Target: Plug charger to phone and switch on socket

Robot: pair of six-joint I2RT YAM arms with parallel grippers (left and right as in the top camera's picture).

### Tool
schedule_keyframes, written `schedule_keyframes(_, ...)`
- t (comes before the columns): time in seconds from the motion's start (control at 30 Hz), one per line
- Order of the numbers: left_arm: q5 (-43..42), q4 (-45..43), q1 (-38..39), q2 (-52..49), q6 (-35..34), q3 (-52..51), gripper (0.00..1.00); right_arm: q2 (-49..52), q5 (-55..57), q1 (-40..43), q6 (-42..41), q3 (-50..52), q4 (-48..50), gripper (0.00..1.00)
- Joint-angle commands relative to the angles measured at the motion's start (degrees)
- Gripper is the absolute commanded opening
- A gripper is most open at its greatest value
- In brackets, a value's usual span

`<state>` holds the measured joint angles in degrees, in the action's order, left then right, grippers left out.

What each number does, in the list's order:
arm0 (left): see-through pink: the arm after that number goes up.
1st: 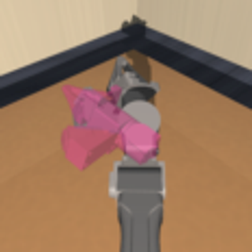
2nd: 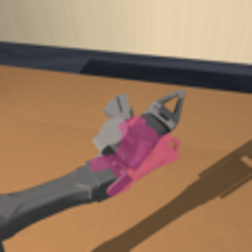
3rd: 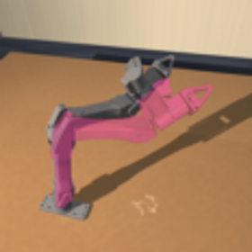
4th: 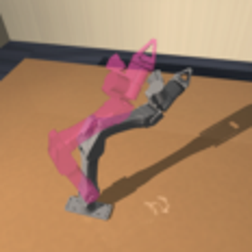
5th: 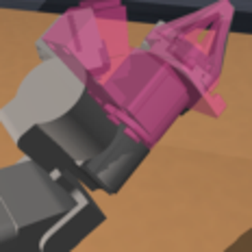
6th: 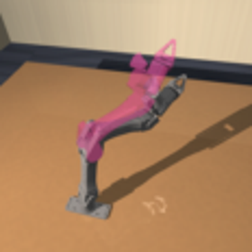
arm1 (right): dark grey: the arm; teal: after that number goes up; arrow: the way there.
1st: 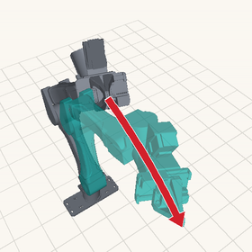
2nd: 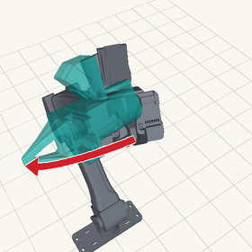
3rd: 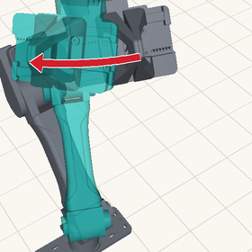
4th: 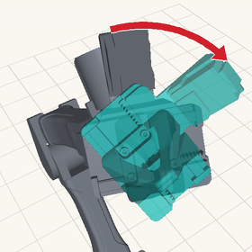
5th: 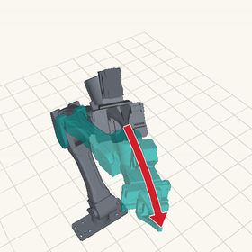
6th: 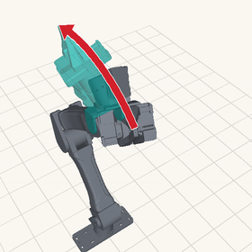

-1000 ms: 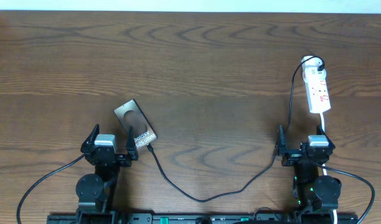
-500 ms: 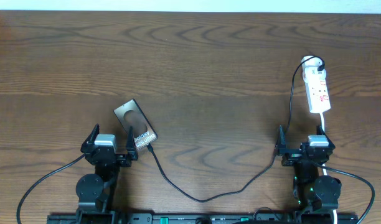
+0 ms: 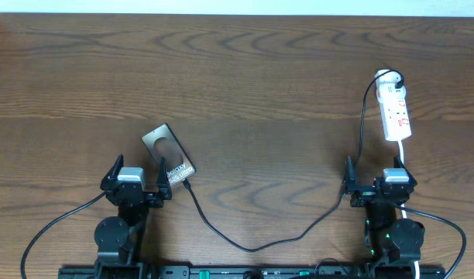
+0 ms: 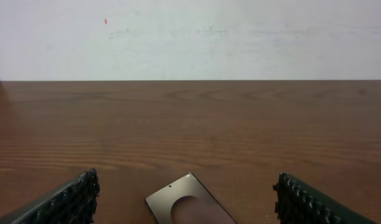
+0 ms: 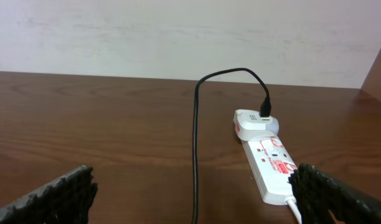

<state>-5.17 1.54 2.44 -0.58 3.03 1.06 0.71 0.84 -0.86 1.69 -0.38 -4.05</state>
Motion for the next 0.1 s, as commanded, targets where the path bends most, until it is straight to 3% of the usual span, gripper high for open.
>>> schedule_keyframes(0.0,-0.33,2.23,0.22,0.35,0.37,-0.83,0.88,-0.37,0.09,0.55,-0.79,0.02,-0.26,0.99)
schedule_keyframes(0.07,-0.33,2.23,0.22,0.35,0.37,-0.83,0.88,-0.37,0.09,0.55,-0.79,0.02,-0.26,0.99)
